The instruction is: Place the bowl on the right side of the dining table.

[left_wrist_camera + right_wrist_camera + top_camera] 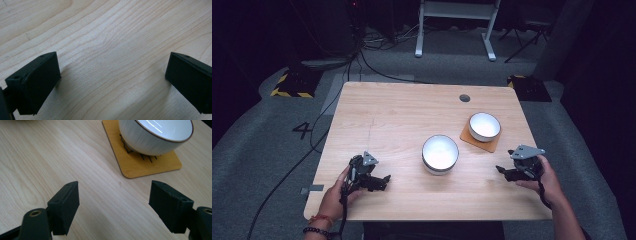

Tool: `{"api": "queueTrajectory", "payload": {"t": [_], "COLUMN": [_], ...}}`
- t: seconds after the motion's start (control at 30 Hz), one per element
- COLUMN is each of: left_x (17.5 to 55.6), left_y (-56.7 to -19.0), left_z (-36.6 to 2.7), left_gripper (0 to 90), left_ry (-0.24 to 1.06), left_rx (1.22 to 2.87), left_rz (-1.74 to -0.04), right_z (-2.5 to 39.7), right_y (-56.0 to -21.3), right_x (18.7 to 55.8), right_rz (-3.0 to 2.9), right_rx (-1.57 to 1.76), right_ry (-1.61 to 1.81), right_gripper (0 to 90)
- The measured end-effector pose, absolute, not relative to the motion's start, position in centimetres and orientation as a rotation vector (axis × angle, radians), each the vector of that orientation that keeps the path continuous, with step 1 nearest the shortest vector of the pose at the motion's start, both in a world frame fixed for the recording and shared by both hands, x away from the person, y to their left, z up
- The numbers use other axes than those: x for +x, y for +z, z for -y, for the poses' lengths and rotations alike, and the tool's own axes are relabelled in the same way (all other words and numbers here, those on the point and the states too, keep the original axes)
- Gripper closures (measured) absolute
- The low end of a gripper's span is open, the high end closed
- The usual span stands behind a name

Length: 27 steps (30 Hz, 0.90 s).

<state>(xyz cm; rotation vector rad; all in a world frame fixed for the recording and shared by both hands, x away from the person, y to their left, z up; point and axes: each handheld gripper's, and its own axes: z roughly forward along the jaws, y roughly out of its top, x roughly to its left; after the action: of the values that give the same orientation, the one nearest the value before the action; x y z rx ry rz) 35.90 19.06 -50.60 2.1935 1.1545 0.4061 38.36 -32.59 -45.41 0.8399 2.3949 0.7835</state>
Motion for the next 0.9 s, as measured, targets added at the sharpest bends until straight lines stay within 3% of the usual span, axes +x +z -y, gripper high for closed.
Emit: {"api": "queueTrajectory", "payload": {"t": [0.9], "left_x": [35.9], "left_y": [-50.6], "left_z": [-19.1], "left_gripper": [0.0], "left_ry": [0.406], "left_rx": [2.194], "left_rz": [-1.154], "right_z": [35.5], "right_y": [-48.3], "right_x": [36.8], "right_rz": [-2.412], "right_rx": [0.966], "right_ry": [0.816], "right_gripper": [23.7]}}
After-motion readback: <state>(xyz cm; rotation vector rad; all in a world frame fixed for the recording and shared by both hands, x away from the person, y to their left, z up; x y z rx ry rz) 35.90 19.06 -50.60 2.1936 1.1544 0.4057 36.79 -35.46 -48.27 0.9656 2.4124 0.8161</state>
